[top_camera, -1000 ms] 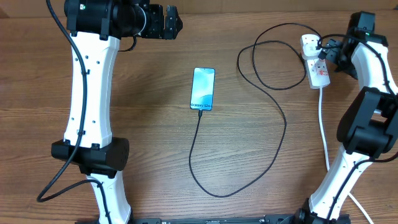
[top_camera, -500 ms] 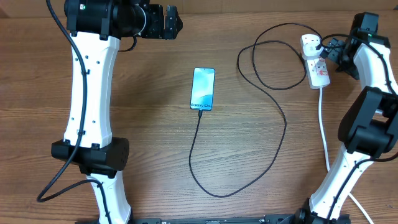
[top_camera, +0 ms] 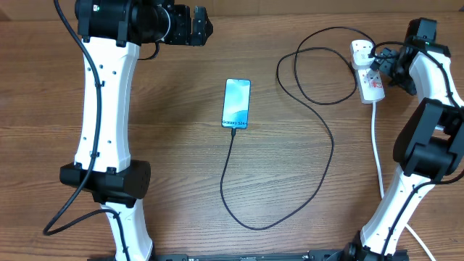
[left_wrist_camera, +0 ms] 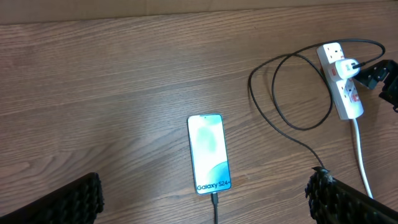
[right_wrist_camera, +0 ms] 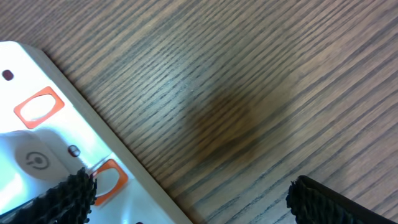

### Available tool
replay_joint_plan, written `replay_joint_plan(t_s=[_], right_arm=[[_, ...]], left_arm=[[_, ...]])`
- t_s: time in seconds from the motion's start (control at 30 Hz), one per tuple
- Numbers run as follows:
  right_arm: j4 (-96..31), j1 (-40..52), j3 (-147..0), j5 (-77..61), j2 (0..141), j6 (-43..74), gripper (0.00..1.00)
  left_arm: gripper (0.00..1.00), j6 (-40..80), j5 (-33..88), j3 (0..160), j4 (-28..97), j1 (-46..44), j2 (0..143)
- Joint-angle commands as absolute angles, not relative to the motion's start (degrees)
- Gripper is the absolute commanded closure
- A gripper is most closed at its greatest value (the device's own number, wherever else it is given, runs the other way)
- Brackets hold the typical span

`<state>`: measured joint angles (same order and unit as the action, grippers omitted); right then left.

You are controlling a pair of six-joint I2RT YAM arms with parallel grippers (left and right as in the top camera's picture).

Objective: Plug charger to phone and switch on socket

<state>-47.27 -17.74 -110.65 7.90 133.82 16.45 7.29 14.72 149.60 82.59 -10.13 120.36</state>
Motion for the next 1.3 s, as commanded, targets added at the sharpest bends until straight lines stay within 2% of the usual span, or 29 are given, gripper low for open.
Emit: replay_joint_plan(t_s=[0.0, 0.37, 0.57, 1.27], right_arm=[[-46.83, -17.37, -111.28, 7.66, 135.15, 16.67, 0.00], [-46.28, -17.37, -111.28, 9.41, 136.66, 18.26, 0.00], [-45.95, -17.72, -111.28, 2.59, 136.66, 19.73, 0.00], [-48.34, -17.69, -111.28, -1.83, 136.70, 18.79, 0.00]], left_arm=[[0.00, 7.51, 14.55, 149.82, 82.32, -10.28, 120.77], [0.00, 7.51, 14.55, 149.82, 82.30, -10.31, 120.77], [0.00, 7.51, 14.55, 149.82, 82.30, -10.28, 120.77], [0.00, 7.51, 14.55, 149.82, 82.30, -10.31, 120.77]])
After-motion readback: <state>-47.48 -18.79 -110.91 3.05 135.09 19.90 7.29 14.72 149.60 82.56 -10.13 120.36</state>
